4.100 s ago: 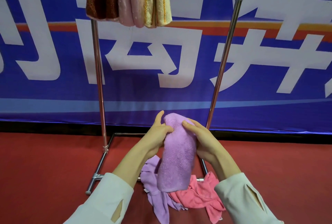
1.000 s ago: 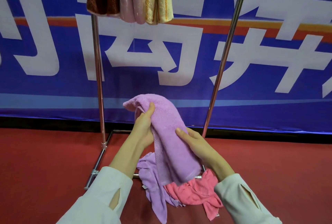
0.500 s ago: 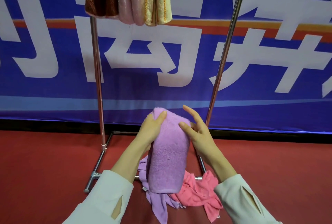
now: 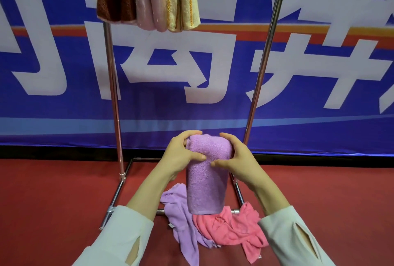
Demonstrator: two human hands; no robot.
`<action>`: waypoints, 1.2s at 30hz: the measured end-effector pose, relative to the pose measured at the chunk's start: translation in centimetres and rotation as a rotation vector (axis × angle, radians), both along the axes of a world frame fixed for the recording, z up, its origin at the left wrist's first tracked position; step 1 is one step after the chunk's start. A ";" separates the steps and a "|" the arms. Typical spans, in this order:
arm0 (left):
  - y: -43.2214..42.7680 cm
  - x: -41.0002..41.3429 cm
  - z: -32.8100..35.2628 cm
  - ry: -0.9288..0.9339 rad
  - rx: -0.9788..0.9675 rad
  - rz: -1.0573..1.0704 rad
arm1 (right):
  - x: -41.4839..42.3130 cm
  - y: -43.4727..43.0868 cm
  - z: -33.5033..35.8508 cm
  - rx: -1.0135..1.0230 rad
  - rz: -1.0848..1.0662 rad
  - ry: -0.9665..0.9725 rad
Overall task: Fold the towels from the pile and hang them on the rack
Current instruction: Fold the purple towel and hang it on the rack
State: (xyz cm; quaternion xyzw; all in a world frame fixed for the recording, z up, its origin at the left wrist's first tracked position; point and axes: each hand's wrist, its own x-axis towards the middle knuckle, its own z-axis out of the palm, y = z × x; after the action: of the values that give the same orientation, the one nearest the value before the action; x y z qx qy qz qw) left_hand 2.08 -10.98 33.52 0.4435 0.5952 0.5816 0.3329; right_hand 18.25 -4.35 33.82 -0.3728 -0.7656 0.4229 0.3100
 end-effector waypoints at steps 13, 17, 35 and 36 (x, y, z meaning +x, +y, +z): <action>-0.2 0.3 0.8 0.191 0.201 0.071 | 1.0 0.2 0.2 -0.120 0.036 0.367; -0.8 0.0 0.5 -0.154 -0.053 -0.155 | 0.8 -0.2 1.0 -0.309 0.025 0.514; 0.5 2.0 -1.1 -0.523 -0.116 -0.201 | -0.8 1.4 -0.4 -0.297 -0.385 0.258; 0.8 1.8 -1.3 -0.568 -0.078 -0.160 | -0.6 1.4 -0.3 -0.296 -0.362 0.211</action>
State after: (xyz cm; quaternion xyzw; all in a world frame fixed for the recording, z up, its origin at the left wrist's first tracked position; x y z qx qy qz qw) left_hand 3.89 -10.15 32.26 0.2957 0.4633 0.6308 0.5477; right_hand 17.66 -3.00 33.54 -0.4991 -0.5796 0.5044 0.4008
